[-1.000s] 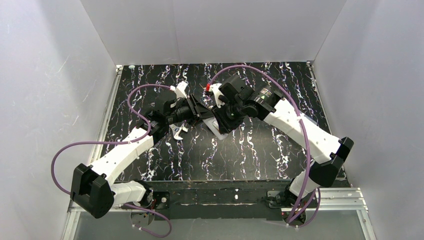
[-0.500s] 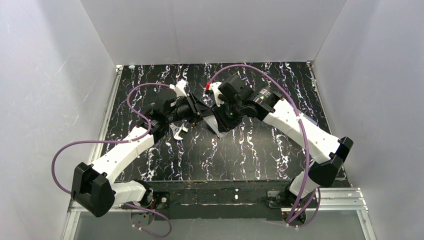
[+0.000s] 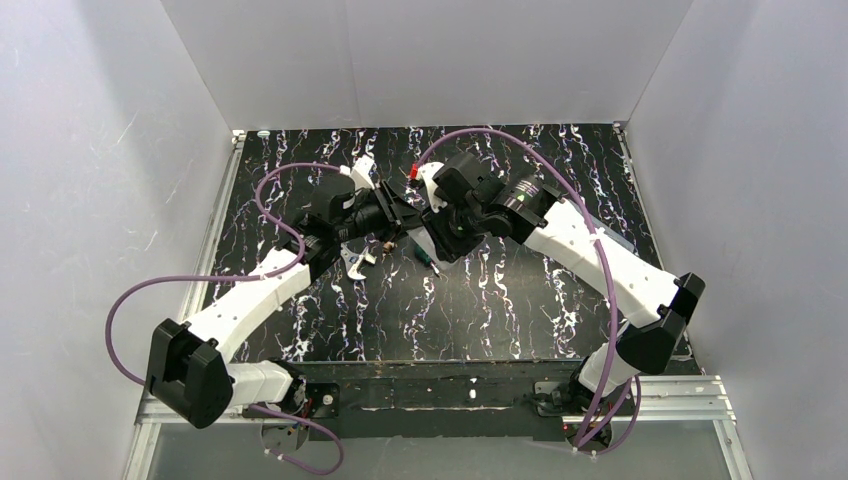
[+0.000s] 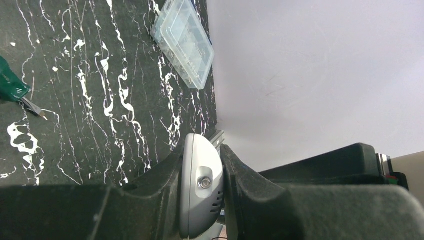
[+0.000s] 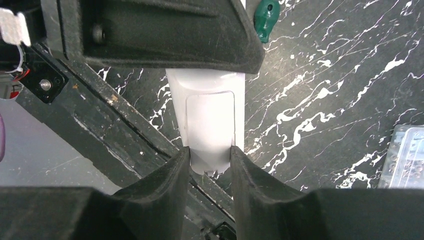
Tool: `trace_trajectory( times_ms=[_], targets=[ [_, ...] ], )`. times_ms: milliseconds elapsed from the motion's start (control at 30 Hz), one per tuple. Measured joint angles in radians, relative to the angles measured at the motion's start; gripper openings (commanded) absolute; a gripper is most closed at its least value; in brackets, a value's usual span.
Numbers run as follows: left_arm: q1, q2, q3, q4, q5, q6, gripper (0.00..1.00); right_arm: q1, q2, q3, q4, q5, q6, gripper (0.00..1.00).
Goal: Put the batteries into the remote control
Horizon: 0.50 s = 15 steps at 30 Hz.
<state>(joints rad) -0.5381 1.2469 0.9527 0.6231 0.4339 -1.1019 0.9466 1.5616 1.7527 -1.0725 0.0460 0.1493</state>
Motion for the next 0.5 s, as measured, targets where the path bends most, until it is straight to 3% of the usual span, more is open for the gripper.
trace_trajectory(
  times_ms=[500],
  targets=[
    [-0.009,0.031,0.015,0.008,0.038,-0.039,0.0,0.0,0.0,-0.002,0.094,0.051,0.0,0.64]
  ],
)
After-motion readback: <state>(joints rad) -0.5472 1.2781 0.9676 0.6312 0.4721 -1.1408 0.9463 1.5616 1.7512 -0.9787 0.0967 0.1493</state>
